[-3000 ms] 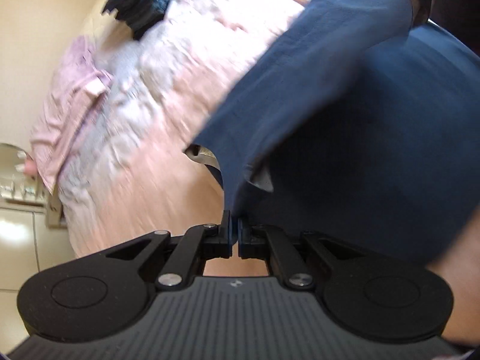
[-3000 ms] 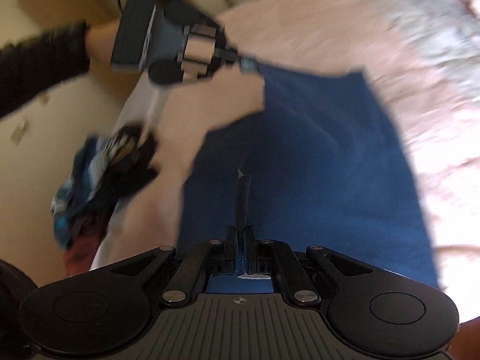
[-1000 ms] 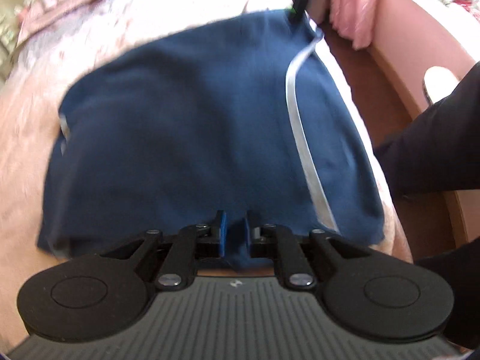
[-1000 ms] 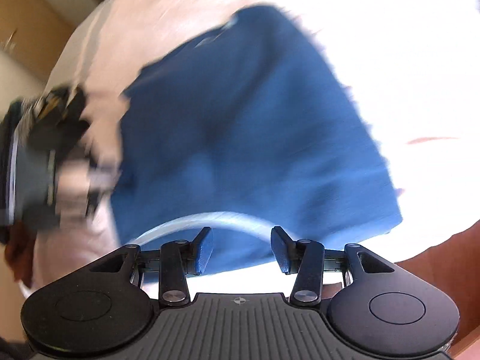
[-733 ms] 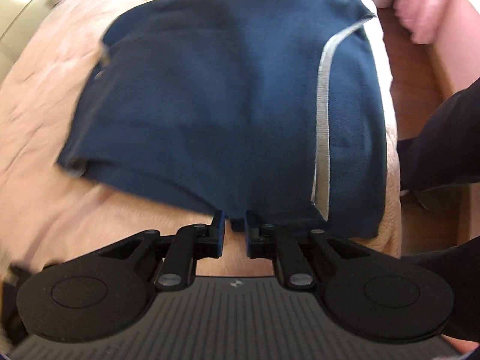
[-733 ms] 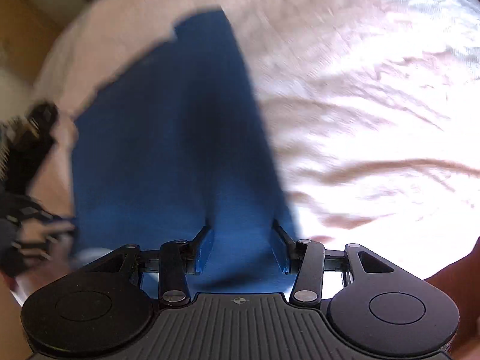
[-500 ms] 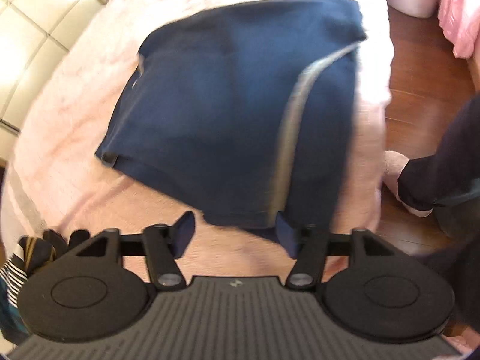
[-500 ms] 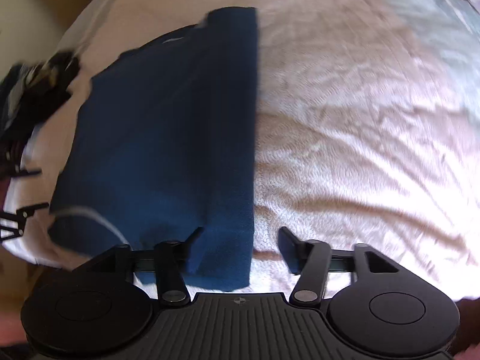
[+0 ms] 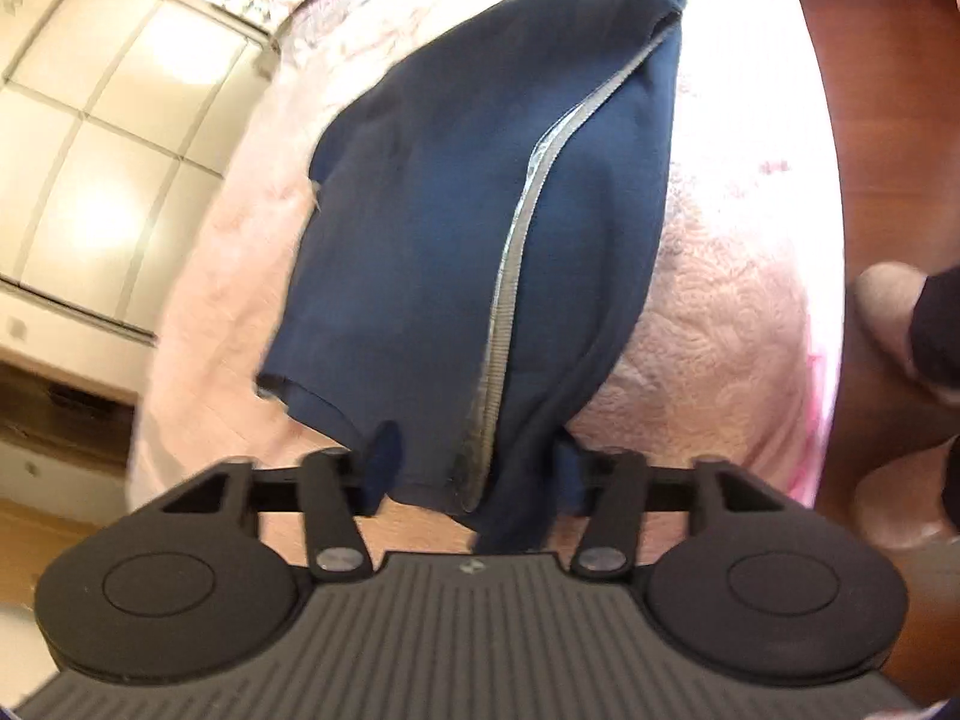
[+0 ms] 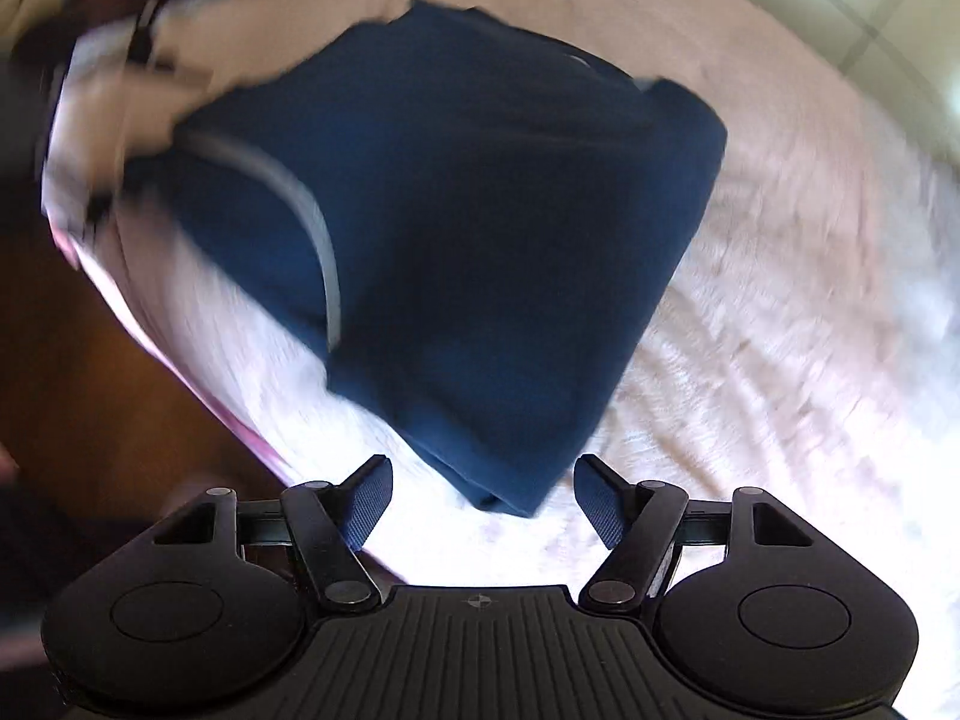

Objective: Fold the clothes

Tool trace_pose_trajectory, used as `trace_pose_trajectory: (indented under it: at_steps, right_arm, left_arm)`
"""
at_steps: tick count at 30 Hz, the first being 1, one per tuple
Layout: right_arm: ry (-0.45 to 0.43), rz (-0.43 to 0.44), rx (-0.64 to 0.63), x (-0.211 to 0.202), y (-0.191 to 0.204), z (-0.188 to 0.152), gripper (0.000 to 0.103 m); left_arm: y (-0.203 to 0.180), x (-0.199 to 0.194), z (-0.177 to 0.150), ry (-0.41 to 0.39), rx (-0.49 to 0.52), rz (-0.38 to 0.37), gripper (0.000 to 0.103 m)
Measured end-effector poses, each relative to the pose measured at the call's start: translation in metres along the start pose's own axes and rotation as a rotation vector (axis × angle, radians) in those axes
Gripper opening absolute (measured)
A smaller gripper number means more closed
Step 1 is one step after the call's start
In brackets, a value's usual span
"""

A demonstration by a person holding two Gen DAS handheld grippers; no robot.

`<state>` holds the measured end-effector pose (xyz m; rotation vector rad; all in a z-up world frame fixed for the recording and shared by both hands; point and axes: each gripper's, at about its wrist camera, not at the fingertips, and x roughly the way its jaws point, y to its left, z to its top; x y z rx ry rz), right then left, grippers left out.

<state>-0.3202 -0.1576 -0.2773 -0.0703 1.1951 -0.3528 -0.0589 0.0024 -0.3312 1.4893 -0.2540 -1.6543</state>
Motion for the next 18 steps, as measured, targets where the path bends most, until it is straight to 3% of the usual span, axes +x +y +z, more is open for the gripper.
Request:
trace_pose_trajectory:
  at_steps: [3,9,11,14,16,17,18]
  right_arm:
    - [-0.020,-0.100,-0.154,0.005,0.017,-0.006,0.070]
    - [-0.119,-0.156,-0.418,0.024,0.055,-0.025,0.070]
    - [-0.183,-0.192,-0.451,0.025,0.061,-0.029,0.070]
    - [-0.263,-0.243,-0.432,0.020,0.060,-0.028,0.070]
    - [-0.255,-0.231,-0.444,0.023,0.060,-0.028,0.070]
    - [-0.252,-0.224,-0.450,0.024,0.060,-0.028,0.070]
    - [-0.252,-0.214,-0.457,0.023,0.058,-0.028,0.070]
  left_arm:
    - [0.008,0.000,0.001,0.000,-0.051,0.007,0.018]
    - [0.023,-0.001,-0.003,0.000,-0.128,-0.017,0.014]
    - [0.023,0.001,-0.002,0.007,-0.117,-0.002,0.019]
    - [0.017,0.007,0.000,0.013,-0.065,0.037,0.041]
    - [0.018,0.009,0.001,0.014,-0.039,0.043,0.043]
    - [0.021,0.008,0.002,0.011,-0.031,0.035,0.040]
    - [0.023,0.007,0.003,0.009,-0.024,0.027,0.025]
